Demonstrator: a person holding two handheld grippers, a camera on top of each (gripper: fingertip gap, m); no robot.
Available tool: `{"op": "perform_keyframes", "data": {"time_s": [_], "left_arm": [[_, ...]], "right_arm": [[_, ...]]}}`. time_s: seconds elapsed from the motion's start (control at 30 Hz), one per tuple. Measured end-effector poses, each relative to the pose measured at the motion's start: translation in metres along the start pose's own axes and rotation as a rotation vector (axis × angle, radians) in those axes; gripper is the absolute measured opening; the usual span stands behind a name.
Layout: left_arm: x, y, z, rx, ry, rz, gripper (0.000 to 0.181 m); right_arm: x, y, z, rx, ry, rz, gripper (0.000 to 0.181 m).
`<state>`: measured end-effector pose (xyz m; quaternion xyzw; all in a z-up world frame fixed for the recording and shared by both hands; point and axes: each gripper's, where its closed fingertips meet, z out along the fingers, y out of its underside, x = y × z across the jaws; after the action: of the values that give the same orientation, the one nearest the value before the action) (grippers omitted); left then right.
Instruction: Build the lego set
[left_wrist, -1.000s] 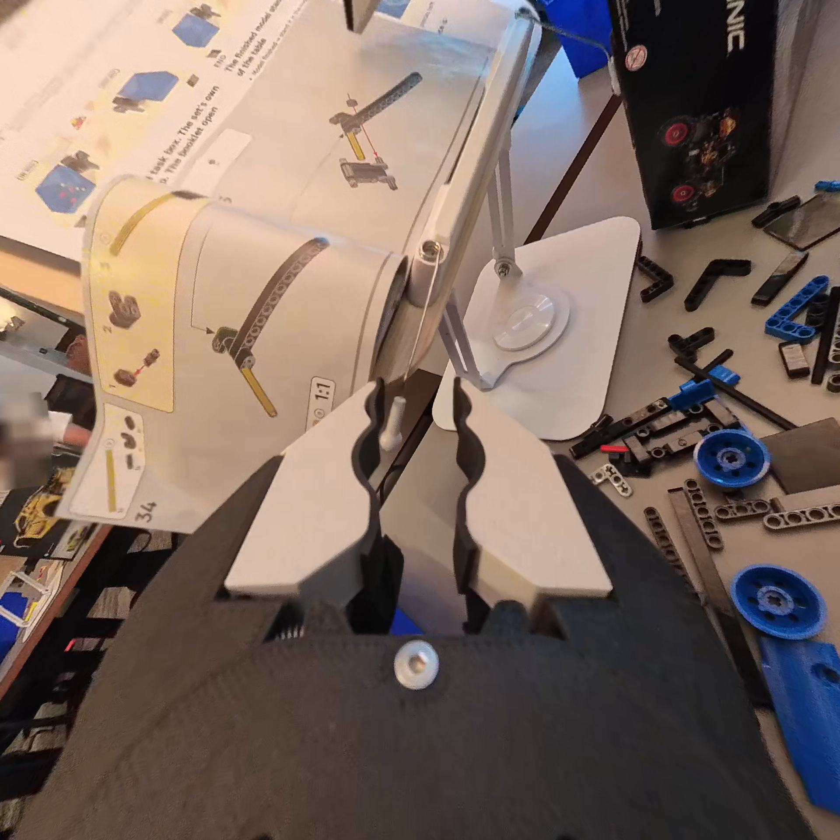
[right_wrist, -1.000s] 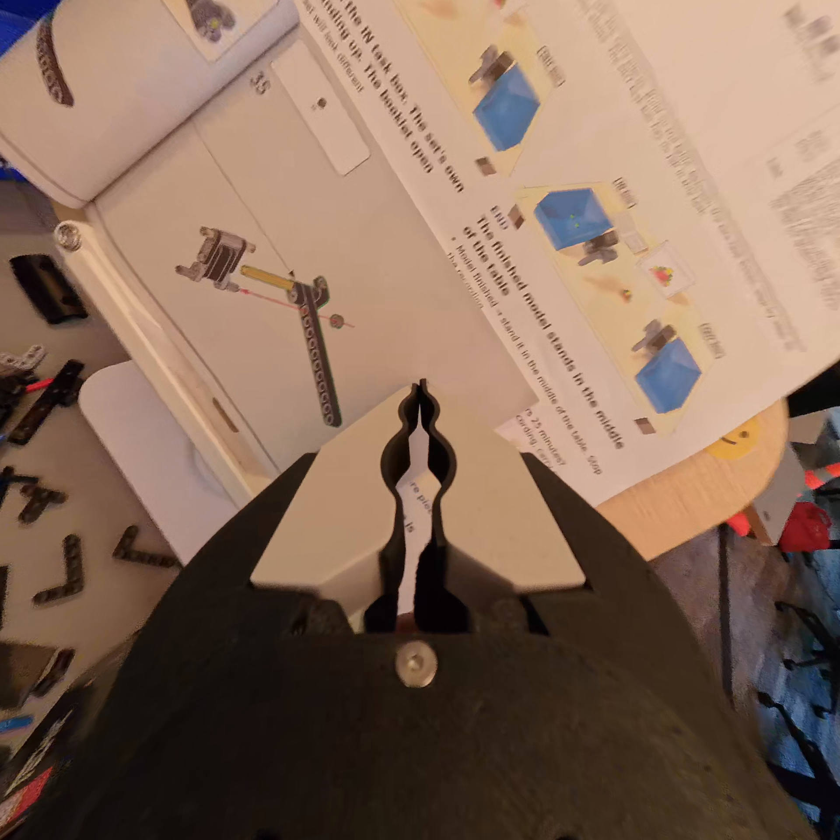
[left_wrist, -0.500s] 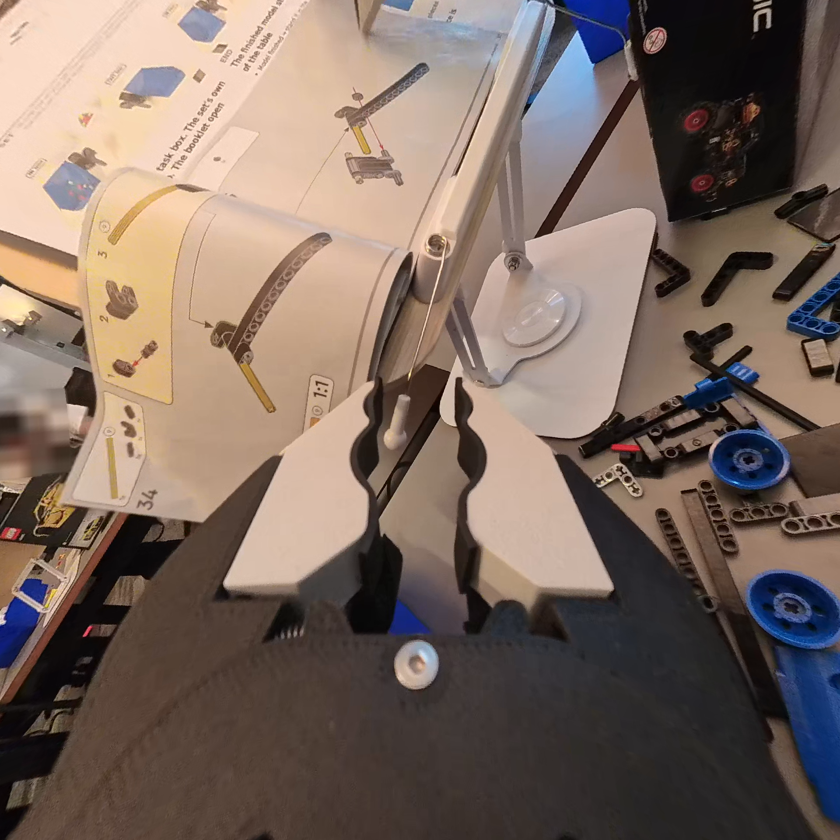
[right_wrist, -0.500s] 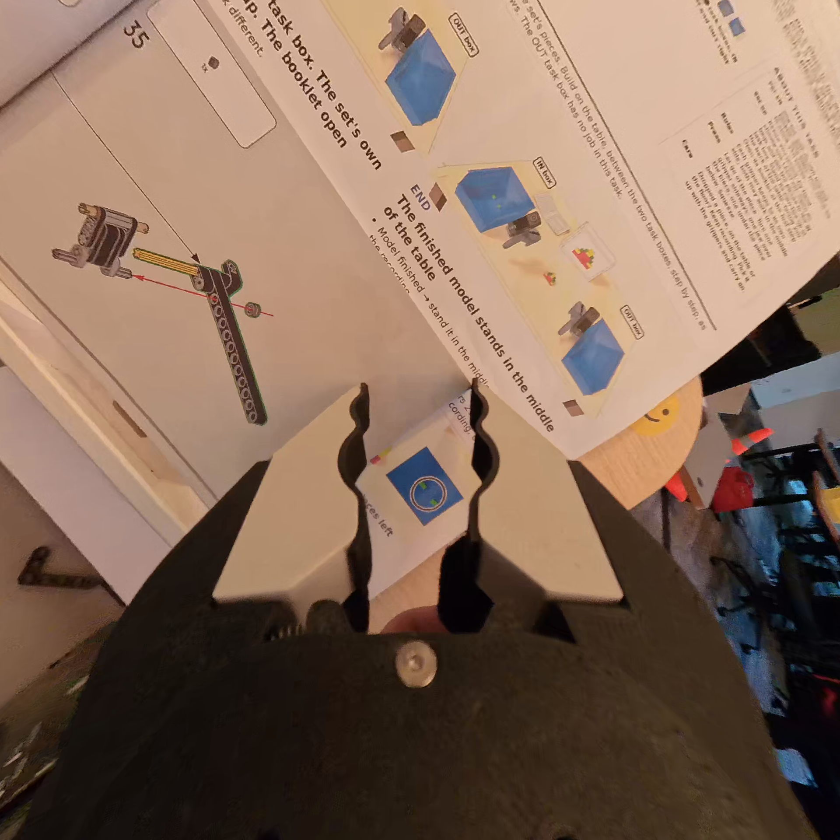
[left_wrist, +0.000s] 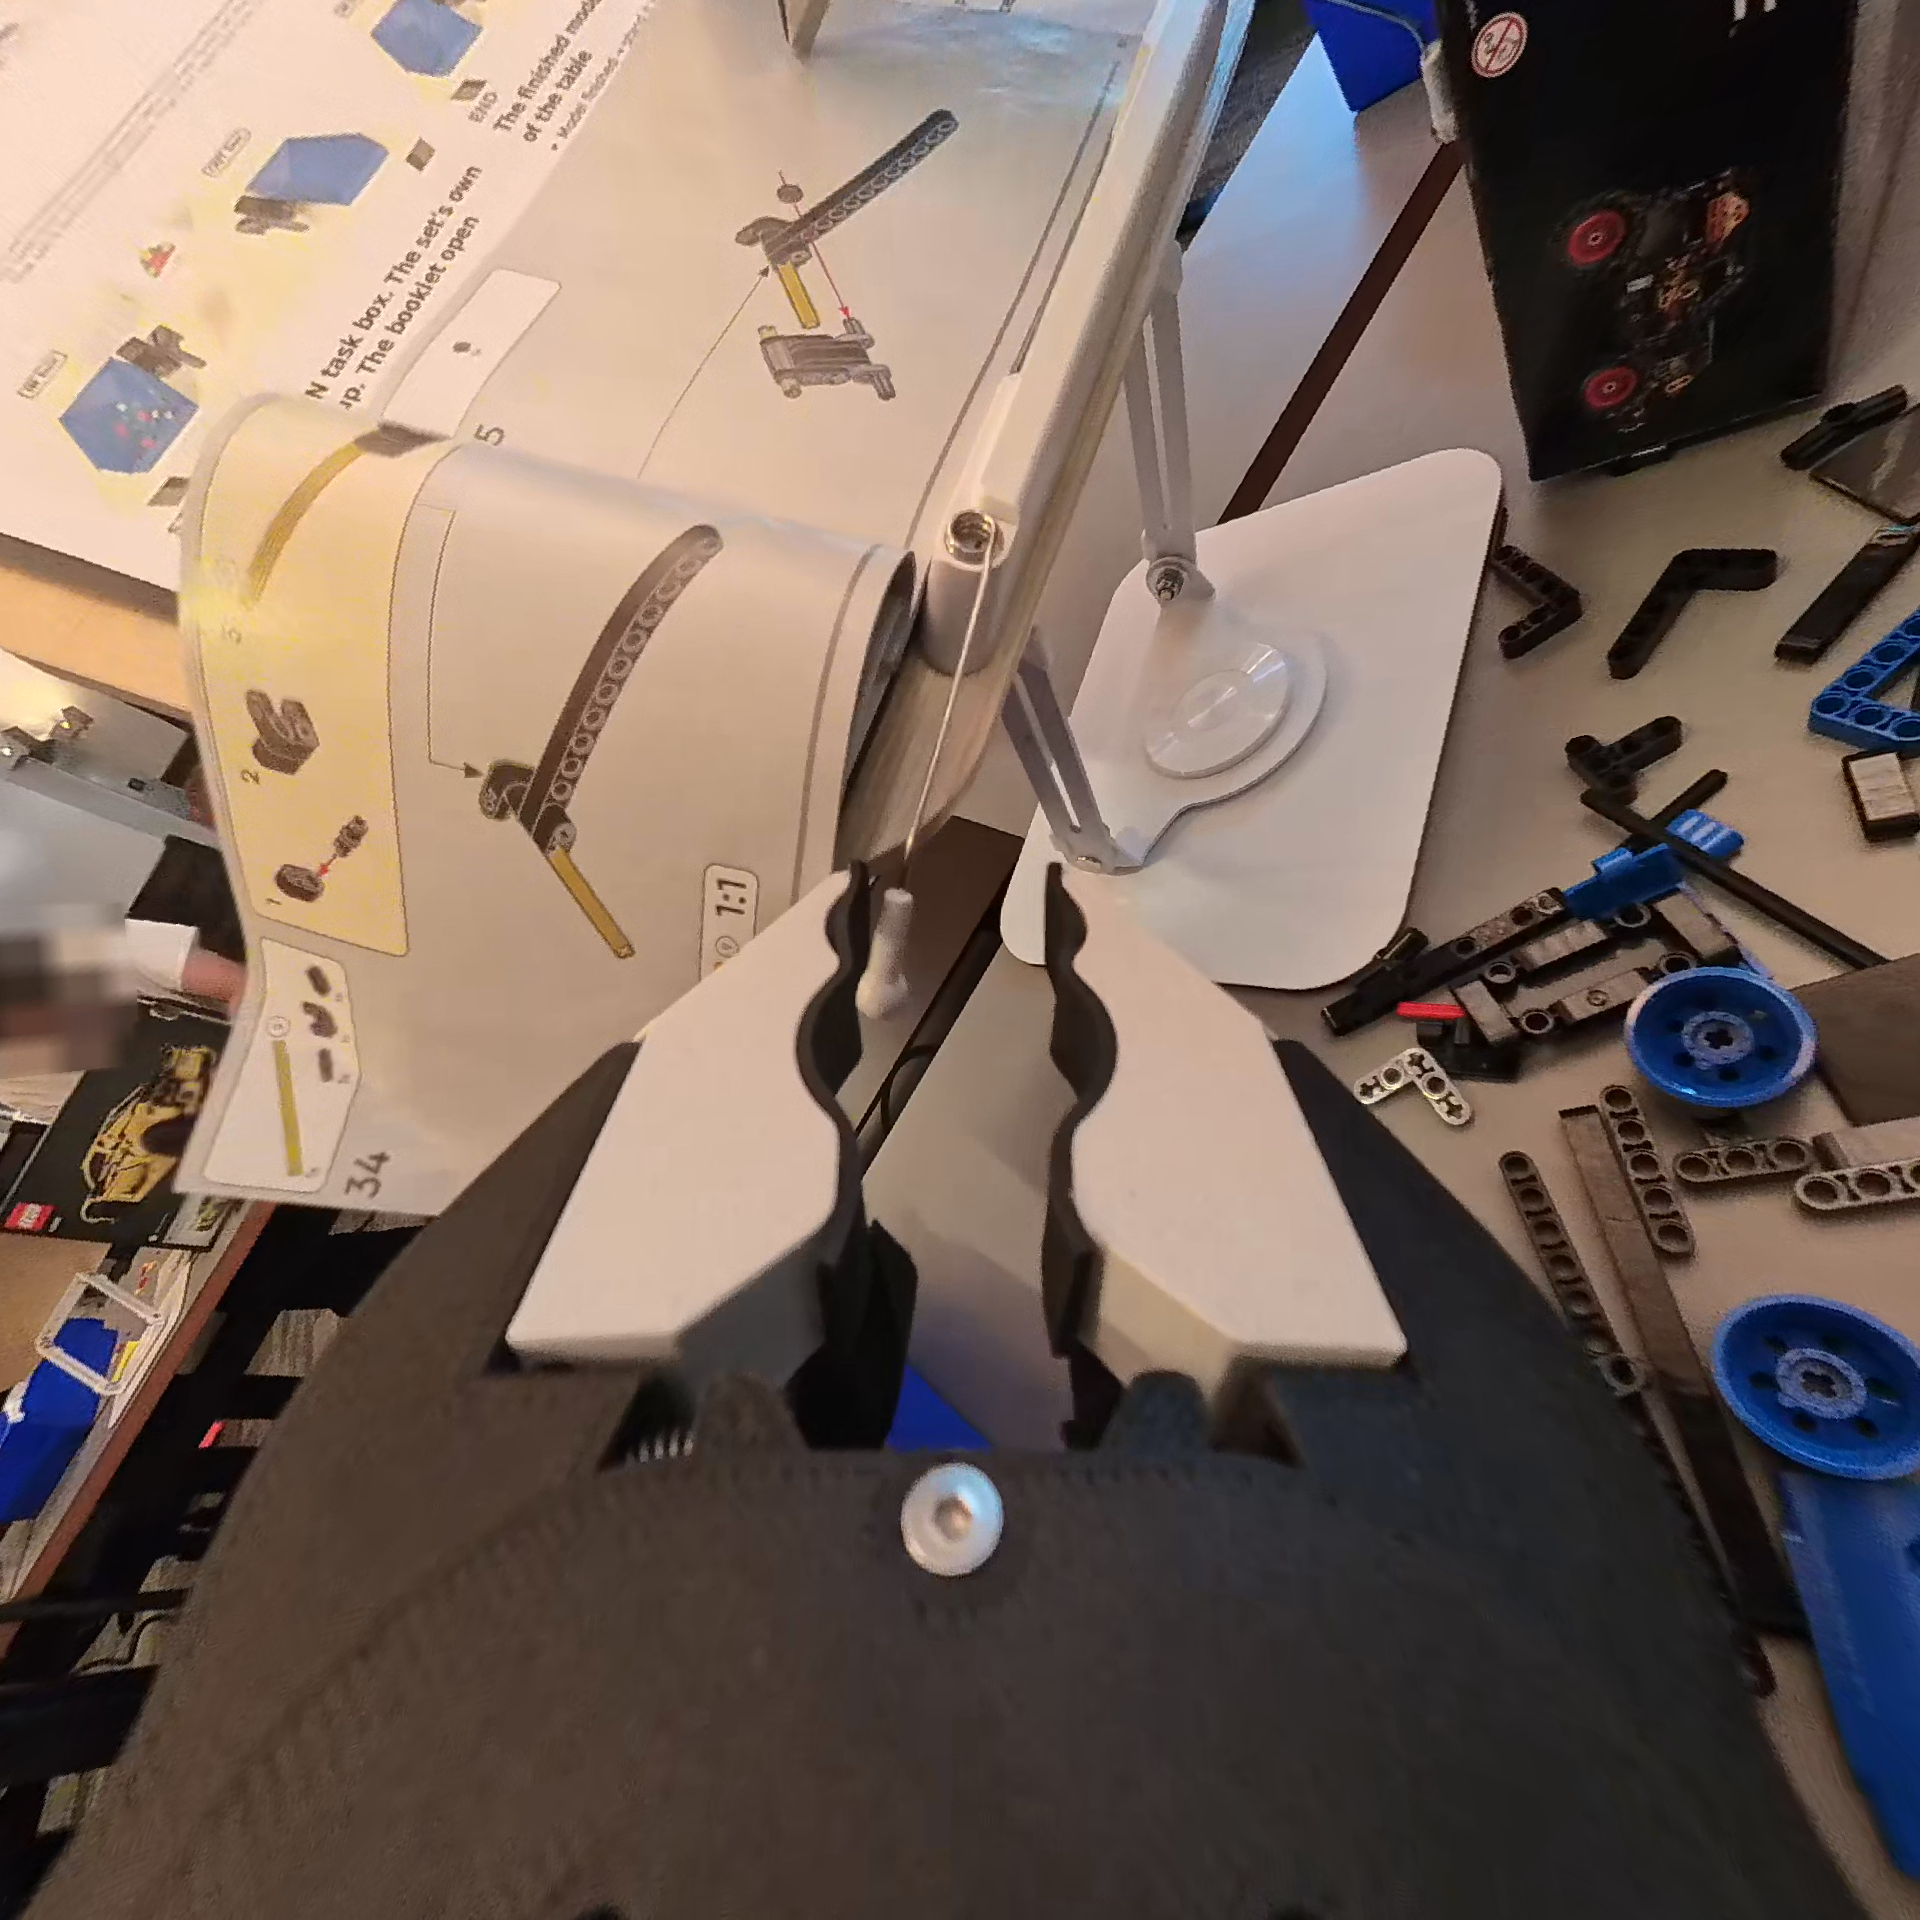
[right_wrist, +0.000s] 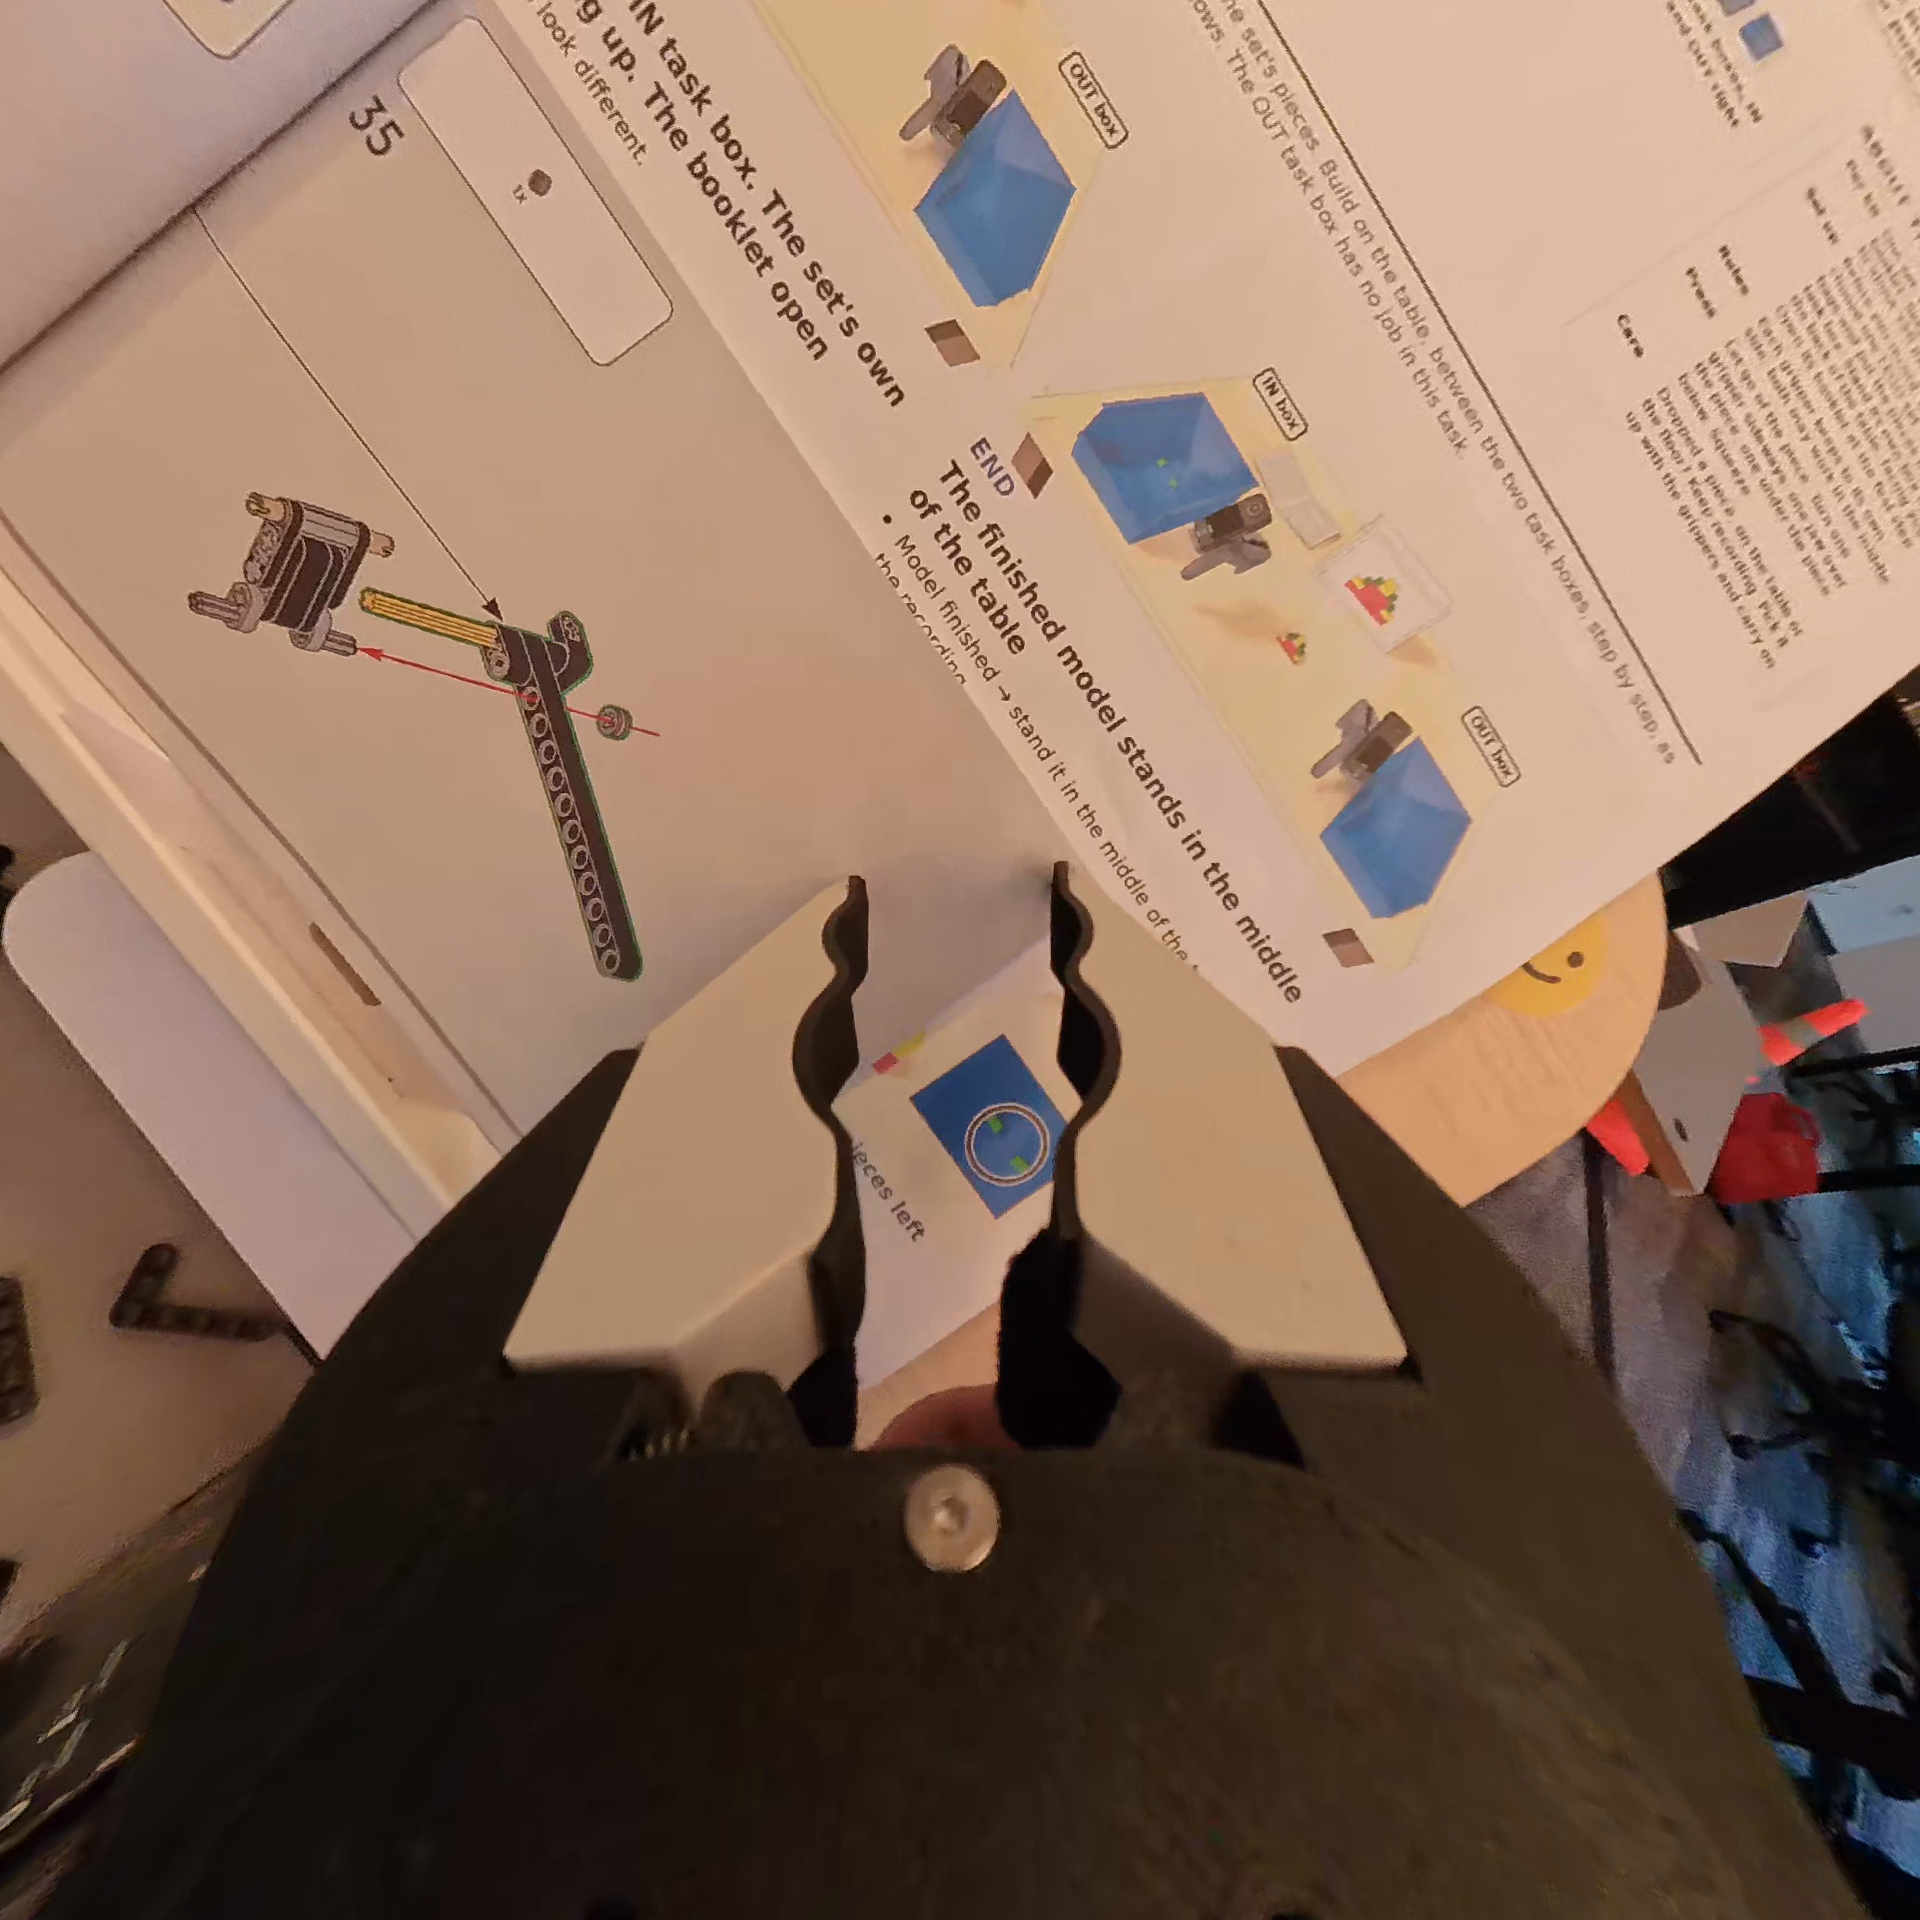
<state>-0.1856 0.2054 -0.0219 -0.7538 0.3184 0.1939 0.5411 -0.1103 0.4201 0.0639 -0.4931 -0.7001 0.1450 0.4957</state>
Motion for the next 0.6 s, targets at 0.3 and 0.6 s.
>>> {"op": "perform_keyframes", "data": {"time_s": [0.3,0.6], "left_arm": [[0.004,0.0,0.001,0.001,0.008,0.009,0.033],[-0.011,-0.018,-0.02,0.08,-0.016,-0.035,0.033]], "right_arm": [[-0.005,-0.001,0.002,0.009,-0.036,0.006,0.0],[-0.052,-0.04,-0.035,0.116,-0.251,0.077,0.0]]}}
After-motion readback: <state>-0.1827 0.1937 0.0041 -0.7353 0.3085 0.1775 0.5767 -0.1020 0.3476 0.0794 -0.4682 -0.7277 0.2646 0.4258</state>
